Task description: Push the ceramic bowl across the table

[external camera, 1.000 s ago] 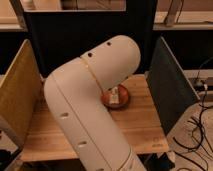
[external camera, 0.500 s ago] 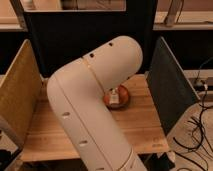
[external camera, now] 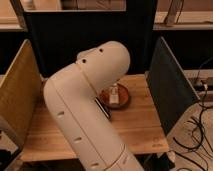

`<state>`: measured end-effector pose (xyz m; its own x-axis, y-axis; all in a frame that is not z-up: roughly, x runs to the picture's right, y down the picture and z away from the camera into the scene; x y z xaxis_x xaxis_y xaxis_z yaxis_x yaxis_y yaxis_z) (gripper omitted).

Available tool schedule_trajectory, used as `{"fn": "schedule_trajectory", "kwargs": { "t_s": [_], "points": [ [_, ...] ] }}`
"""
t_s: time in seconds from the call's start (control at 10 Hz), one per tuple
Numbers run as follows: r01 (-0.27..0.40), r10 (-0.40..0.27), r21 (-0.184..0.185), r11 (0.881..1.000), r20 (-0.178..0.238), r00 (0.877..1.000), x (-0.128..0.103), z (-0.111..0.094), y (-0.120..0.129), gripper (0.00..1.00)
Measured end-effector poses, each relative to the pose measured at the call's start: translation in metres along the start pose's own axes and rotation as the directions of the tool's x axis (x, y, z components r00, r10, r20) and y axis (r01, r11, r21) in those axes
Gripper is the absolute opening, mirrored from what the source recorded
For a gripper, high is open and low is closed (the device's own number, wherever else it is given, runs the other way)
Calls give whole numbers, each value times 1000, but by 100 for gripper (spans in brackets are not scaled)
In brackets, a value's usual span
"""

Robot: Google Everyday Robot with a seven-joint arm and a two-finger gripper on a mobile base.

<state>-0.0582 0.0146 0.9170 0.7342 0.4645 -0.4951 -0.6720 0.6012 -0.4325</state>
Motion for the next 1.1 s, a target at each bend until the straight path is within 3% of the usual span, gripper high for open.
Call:
{"fn": "schedule_trajectory", "kwargs": {
  "t_s": [0.2,0.5,0.8,1.1],
  "points": [
    [69,-69,-8,998,-24,997,-22,15,7,0],
    [79,-81,-32,996,-51,995,-30,43,-7,0],
    [19,-19,1,1000,-51,999,-22,45,-50,0],
    [-112,115,46,993,-51,992,15,32,-98,0]
  ]
}}
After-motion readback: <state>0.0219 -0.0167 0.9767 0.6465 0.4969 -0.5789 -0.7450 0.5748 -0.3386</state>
